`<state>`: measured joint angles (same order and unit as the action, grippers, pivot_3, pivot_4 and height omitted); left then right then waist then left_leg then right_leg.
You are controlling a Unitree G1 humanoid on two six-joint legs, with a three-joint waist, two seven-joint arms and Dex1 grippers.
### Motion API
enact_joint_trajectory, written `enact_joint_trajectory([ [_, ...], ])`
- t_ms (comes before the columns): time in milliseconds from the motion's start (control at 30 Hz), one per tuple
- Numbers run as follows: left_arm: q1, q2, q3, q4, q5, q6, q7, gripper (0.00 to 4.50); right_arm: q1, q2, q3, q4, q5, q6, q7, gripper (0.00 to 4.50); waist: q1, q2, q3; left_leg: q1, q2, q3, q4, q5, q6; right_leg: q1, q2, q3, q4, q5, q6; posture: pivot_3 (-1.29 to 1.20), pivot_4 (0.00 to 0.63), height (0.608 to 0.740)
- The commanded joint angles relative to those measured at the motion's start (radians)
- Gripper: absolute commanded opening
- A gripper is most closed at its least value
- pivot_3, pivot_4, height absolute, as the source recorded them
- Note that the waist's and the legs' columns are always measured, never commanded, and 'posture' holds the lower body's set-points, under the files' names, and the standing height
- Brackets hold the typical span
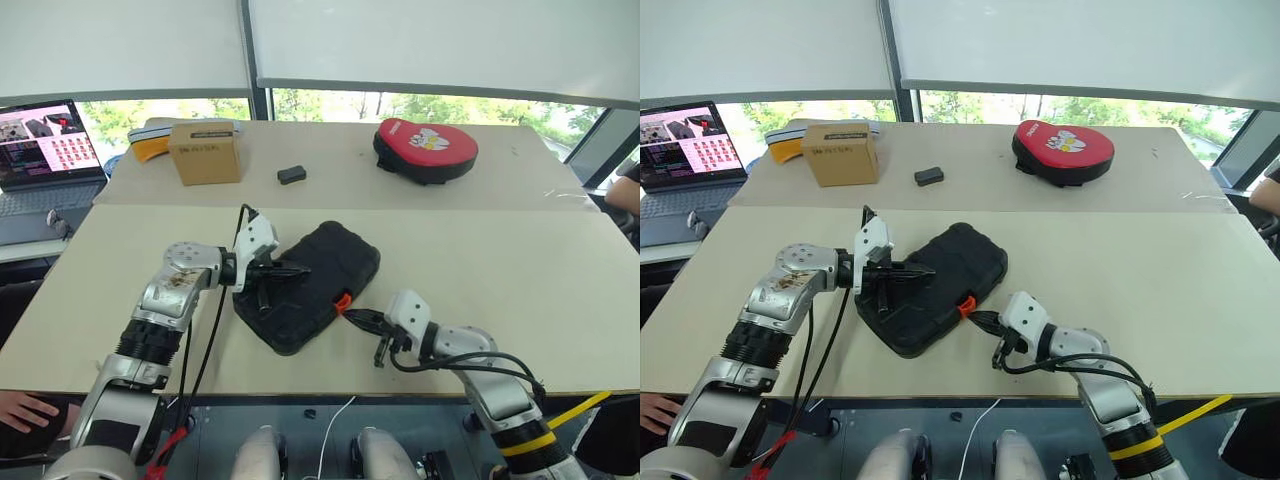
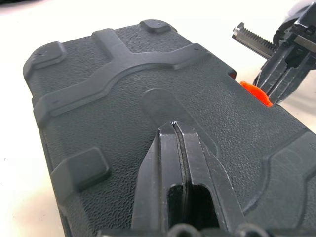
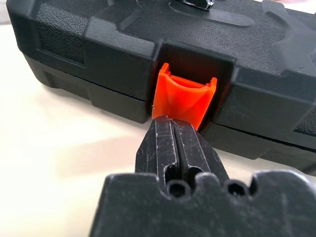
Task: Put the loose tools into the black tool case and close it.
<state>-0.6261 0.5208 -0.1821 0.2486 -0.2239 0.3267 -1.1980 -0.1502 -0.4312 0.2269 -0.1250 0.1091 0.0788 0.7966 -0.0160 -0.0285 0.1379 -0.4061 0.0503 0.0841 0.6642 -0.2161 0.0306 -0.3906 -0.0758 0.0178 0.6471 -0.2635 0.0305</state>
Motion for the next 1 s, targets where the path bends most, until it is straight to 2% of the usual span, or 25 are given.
enact_joint_trajectory([
  [33,0.061,0.004,-0.068,0.023,0.039,0.035,-0.016,0.02,-0.064,0.035,-0.003,-0.004,-0.001,-0.021,-0.028,0.0,-0.003,0.0,0.0,0.0,0.0,0.0,0.0,0.0,0.0,0.0,0.0,0.0,0.0,0.0,0.0,0.0,0.15,0.74],
  [133,0.077,0.004,-0.052,0.019,0.03,0.025,-0.01,0.02,-0.069,0.037,-0.008,-0.001,-0.005,-0.024,-0.02,0.0,-0.005,0.0,0.0,0.001,0.0,0.0,-0.002,0.0,0.0,0.0,0.0,0.001,0.0,0.0,0.0,0.0,0.15,0.74],
  [267,0.106,0.003,0.047,-0.003,-0.056,-0.038,-0.033,0.02,-0.023,-0.013,-0.048,-0.054,0.044,0.001,0.027,0.0,-0.007,0.0,0.0,0.002,0.001,0.0,-0.003,0.0,0.0,-0.001,0.0,0.003,0.0,0.0,0.0,0.0,0.15,0.74],
  [400,0.172,0.064,0.172,-0.086,-0.176,-0.052,-0.099,1.01,0.052,-0.086,-0.151,-0.138,0.153,0.033,0.074,1.06,-0.004,0.001,0.0,0.0,0.001,-0.001,-0.005,0.0,0.0,-0.002,0.0,0.002,-0.001,-0.001,-0.001,0.0,0.15,0.74],
  [433,0.192,0.084,0.202,-0.102,-0.195,-0.054,-0.102,1.51,0.07,-0.109,-0.175,-0.153,0.173,0.036,0.087,1.52,-0.004,0.0,0.0,-0.001,0.001,0.0,-0.005,0.0,0.0,-0.003,-0.001,0.003,-0.001,-0.001,-0.001,0.0,0.15,0.74],
  [567,0.314,0.183,0.324,-0.151,-0.222,-0.067,-0.082,3.03,0.145,-0.206,-0.285,-0.171,0.227,0.014,0.14,2.93,-0.001,0.0,0.002,-0.001,0.001,0.0,-0.006,0.0,0.0,-0.004,-0.001,0.003,-0.001,-0.001,-0.001,0.0,0.15,0.74],
  [700,0.531,0.254,0.5,-0.188,-0.194,-0.139,0.006,4.42,0.181,-0.285,-0.403,-0.057,0.253,-0.153,0.254,4.18,0.0,-0.001,0.004,-0.003,0.002,0.001,-0.006,0.0,0.0,-0.007,-0.003,0.003,-0.002,-0.001,-0.001,0.0,0.15,0.74],
  [733,0.574,0.257,0.528,-0.195,-0.167,-0.16,0.052,4.5,0.181,-0.295,-0.419,-0.02,0.263,-0.19,0.284,4.4,0.002,-0.001,0.004,-0.003,0.002,0.001,-0.006,-0.001,-0.001,-0.007,-0.004,0.003,-0.003,-0.001,-0.001,0.0,0.15,0.74],
  [800,0.673,0.257,0.578,-0.224,-0.153,-0.179,0.09,4.5,0.165,-0.314,-0.44,0.066,0.264,-0.273,0.338,4.4,0.004,-0.002,0.004,-0.002,0.002,0.001,-0.006,-0.001,-0.001,-0.006,-0.005,0.002,-0.004,-0.001,-0.001,0.0,0.15,0.74],
  [900,0.777,0.245,0.613,-0.273,-0.154,-0.179,0.124,4.5,0.11,-0.329,-0.461,0.133,0.302,-0.224,0.357,4.4,0.006,-0.003,0.006,-0.002,0.002,0.001,-0.006,-0.001,-0.001,-0.006,-0.008,0.002,-0.005,-0.001,-0.002,0.0,0.15,0.74],
  [1000,0.814,0.225,0.626,-0.321,-0.166,-0.183,0.165,4.5,0.057,-0.332,-0.451,0.197,0.288,-0.252,0.376,4.4,0.013,-0.003,0.006,-0.004,0.001,0.002,-0.007,-0.001,-0.001,-0.01,-0.014,0.0,-0.005,-0.002,-0.003,0.0,0.15,0.74],
])
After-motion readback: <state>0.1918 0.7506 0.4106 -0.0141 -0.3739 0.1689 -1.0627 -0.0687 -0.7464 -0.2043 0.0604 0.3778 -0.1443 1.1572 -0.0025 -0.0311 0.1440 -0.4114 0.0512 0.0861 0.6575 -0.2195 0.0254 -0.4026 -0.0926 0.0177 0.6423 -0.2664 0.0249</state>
